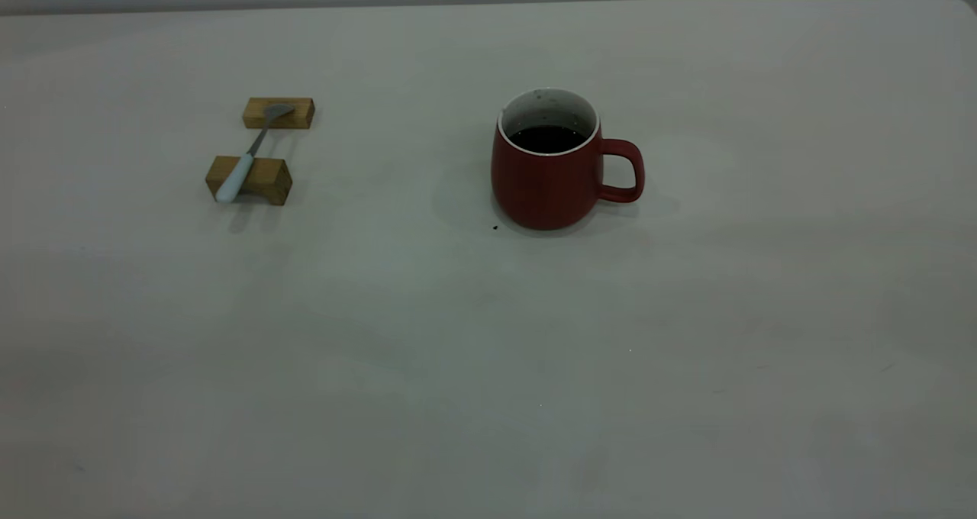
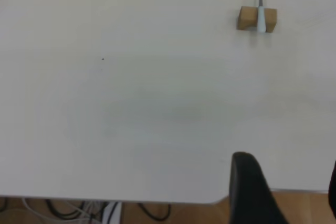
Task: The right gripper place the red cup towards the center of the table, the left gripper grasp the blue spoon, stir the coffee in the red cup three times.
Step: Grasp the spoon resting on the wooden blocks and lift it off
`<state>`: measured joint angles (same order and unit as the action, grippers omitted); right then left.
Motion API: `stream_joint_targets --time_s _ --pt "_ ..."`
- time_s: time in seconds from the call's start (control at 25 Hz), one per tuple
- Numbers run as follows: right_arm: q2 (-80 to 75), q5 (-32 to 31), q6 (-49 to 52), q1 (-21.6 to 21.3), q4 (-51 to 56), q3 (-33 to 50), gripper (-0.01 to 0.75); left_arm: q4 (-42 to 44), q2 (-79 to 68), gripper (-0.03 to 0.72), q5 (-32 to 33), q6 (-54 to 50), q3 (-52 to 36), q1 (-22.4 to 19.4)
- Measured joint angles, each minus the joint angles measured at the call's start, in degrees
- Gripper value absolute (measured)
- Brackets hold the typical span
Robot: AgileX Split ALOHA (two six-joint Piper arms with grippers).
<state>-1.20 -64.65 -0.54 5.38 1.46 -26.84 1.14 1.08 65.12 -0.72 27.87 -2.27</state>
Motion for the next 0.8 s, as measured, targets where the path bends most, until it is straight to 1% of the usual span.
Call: stream_joint_targets --time_s 0.12,0.2,0.32,0.48,0.6,0.72,0.8 --pt "0.0 0.0 0.0 0.0 0.0 0.0 0.494 -2.2 -0.7 0.438 -0.1 0.1 0.0 0.0" --pt "0.0 0.0 0.0 0.0 0.0 0.0 0.494 -2.6 -3.7 0.438 -0.8 0.1 0.4 0.0" --pt "0.0 0.0 0.0 0.0 0.0 0.0 0.493 -3.7 -11.8 0.438 -4.5 0.1 2.9 0.0" --pt "0.0 0.0 0.0 0.0 0.0 0.0 0.493 -6.2 -26.5 0.438 -10.8 0.1 8.3 0.0" --pt "0.0 0.0 0.0 0.0 0.0 0.0 0.493 -8.8 -37.3 0.438 -18.0 1.1 11.6 0.0" --pt "0.0 0.0 0.0 0.0 0.0 0.0 0.493 -14.0 -47.6 0.438 -25.1 6.1 12.9 0.0" --pt "0.0 0.0 0.0 0.0 0.0 0.0 0.493 -17.9 -54.2 0.438 -28.2 9.8 13.6 0.0"
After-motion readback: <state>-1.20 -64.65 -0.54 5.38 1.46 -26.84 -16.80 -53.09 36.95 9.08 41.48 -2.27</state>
